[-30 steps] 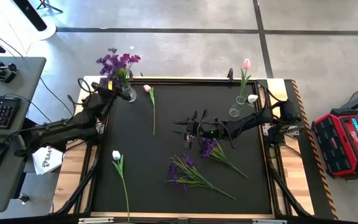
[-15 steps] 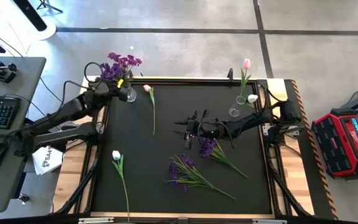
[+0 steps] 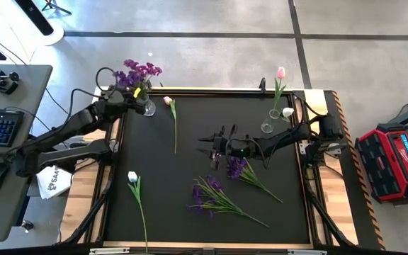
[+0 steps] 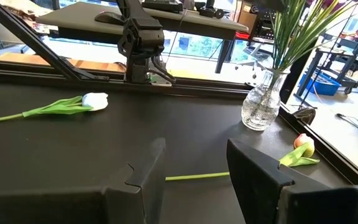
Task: Sort flowers into vase by color
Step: Put the top left purple flower into the left transparent vase
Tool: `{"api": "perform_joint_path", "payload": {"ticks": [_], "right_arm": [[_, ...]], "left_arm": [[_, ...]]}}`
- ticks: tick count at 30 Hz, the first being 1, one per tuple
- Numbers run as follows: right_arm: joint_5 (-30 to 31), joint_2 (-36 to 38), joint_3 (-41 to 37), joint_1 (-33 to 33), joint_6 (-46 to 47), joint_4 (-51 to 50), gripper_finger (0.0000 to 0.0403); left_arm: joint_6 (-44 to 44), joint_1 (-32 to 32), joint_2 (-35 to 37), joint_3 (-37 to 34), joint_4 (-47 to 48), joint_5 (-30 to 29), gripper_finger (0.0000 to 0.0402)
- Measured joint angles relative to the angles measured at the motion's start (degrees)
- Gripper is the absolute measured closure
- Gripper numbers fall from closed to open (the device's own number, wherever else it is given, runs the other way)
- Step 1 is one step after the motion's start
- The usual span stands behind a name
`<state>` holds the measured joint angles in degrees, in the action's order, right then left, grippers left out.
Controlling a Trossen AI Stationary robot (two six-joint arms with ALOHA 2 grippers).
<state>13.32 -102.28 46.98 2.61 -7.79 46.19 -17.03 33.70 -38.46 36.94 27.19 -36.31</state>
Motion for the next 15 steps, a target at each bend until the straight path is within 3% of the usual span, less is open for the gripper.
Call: {"api": "perform_joint_path", "payload": {"ticks": [4, 9, 15], "right_arm": [[-0.01, 0.0, 0.0, 0.0, -0.14, 0.02, 0.0249], [-0.02, 0.0, 0.0, 0.0, -0.18, 0.08, 0.0249], [0.0, 0.0, 0.0, 0.0, -0.18, 0.14, 0.0249]], "left_arm": [[-0.44, 0.71, -2.07, -1.52, -0.55, 0.08, 0.0392], [-0.9, 2.14, -4.65, -1.72, -0.6, 0.93, 0.0397], [-1.47, 2.83, -4.53, 0.56, -0.28, 8.16, 0.0401]]}}
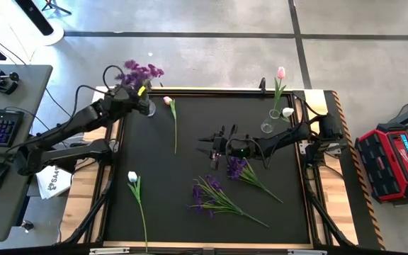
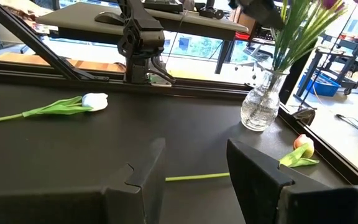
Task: Sort flowers into vase by color
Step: Put the top left purple flower into the left transparent vase
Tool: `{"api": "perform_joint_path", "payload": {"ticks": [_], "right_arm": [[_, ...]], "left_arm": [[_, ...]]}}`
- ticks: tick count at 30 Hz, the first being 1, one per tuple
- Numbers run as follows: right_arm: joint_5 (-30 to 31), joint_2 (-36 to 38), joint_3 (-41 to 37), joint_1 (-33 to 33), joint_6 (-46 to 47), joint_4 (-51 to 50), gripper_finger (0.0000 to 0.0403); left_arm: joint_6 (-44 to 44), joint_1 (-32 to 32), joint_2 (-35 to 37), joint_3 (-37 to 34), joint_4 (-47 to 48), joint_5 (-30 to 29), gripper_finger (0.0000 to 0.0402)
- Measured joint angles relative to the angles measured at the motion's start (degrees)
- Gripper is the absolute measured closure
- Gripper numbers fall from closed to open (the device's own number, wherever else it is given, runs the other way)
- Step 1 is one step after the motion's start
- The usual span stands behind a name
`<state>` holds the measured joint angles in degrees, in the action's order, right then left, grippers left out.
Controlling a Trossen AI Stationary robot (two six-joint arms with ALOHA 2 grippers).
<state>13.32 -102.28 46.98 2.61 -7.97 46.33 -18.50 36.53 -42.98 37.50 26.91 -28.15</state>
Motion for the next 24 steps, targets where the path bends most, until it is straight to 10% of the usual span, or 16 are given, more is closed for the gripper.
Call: {"api": "perform_joint_path", "payload": {"ticks": [10, 24], "right_arm": [[0.0, 0.0, 0.0, 0.0, 0.44, 0.06, 0.0249], [0.0, 0.0, 0.0, 0.0, 0.24, -0.04, 0.0249]], "left_arm": [[-0.95, 0.0, 0.14, 9.1, 10.31, 2.0, 0.0401], [-8.16, 4.26, 0.26, 4.13, 12.09, -2.16, 0.0401]]}}
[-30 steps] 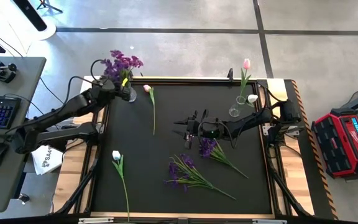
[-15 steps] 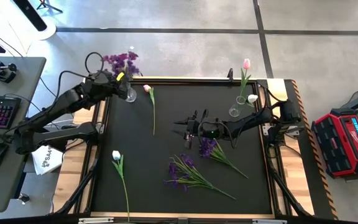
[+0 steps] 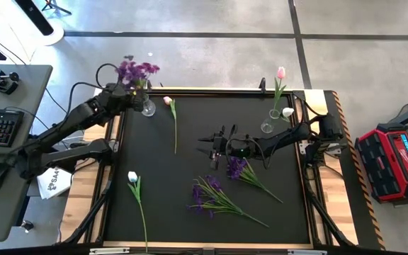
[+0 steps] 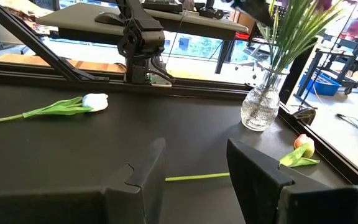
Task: Sort flowers into vase by color
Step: Put the top left purple flower into the left transparent vase
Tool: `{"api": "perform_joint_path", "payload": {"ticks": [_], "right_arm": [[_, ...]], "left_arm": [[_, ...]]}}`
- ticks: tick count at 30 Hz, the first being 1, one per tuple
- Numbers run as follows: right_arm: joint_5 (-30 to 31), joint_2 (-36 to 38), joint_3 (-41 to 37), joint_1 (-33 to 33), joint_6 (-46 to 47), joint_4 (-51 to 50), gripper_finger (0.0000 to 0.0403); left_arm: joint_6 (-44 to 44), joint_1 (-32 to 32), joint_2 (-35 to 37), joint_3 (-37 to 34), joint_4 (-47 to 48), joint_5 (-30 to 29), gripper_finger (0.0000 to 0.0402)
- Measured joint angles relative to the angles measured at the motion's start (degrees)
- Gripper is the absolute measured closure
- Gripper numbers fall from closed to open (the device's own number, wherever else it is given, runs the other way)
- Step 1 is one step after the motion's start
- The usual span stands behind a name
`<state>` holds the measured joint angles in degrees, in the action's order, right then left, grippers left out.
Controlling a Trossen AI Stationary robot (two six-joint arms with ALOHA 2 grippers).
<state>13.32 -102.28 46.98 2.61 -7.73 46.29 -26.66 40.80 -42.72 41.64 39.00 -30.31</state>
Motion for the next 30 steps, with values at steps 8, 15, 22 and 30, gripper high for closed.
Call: {"api": "perform_joint_path", "payload": {"ticks": [8, 15, 22, 30], "right_arm": [[0.0, 0.0, 0.02, 0.0, -0.21, -0.1, 0.0249], [0.0, 0.0, 0.0, 0.0, -0.2, -0.1, 0.0249], [0.0, 0.0, 0.0, 0.0, -0.04, 0.29, 0.0249], [0.0, 0.0, 0.0, 0.0, -0.04, 0.29, 0.0249]], "left_arm": [[-3.14, 1.64, 0.22, -2.59, -1.2, 0.52, 0.0391], [-2.24, 1.62, 1.11, 1.82, 7.76, 3.22, 0.0332], [0.58, 1.62, 1.17, 10.72, 15.75, 2.78, 0.026], [4.5, 1.57, 1.23, 18.59, 17.47, 7.01, 0.0223]]}}
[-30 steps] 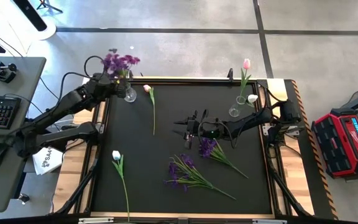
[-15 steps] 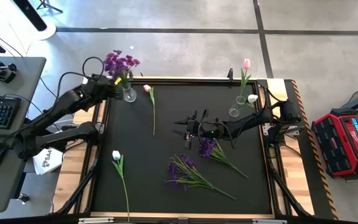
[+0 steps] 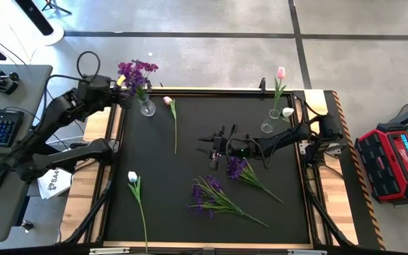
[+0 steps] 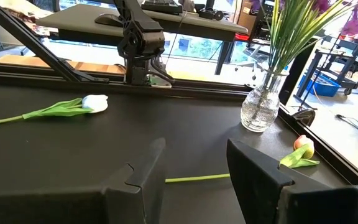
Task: Sort flowers into vase by color
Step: Put the top left purple flower into the left transparent vase, then put the pink tulip into the right transparent vase
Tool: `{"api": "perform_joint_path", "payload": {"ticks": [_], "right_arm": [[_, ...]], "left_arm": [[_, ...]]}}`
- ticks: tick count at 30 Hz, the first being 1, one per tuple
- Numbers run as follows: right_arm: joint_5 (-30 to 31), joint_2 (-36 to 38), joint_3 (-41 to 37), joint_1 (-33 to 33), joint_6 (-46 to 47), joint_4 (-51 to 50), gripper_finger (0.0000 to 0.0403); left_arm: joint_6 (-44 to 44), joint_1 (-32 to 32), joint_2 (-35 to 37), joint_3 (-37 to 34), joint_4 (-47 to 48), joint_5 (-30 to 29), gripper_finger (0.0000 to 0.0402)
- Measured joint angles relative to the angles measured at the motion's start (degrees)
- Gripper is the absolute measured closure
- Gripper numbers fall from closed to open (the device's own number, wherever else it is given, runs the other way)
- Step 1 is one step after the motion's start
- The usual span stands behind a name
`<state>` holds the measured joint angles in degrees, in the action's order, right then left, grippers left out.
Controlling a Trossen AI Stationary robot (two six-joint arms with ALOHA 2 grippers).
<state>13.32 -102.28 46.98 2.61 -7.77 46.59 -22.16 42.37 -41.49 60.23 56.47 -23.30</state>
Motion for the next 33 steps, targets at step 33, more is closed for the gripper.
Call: {"api": "perform_joint_path", "payload": {"ticks": [33], "right_arm": [[8.52, 17.48, 17.48, 7.55, 22.45, -76.79, 0.0249]], "left_arm": [[14.57, -47.26, -0.79, -15.54, -42.96, 15.9, 0.0259]]}}
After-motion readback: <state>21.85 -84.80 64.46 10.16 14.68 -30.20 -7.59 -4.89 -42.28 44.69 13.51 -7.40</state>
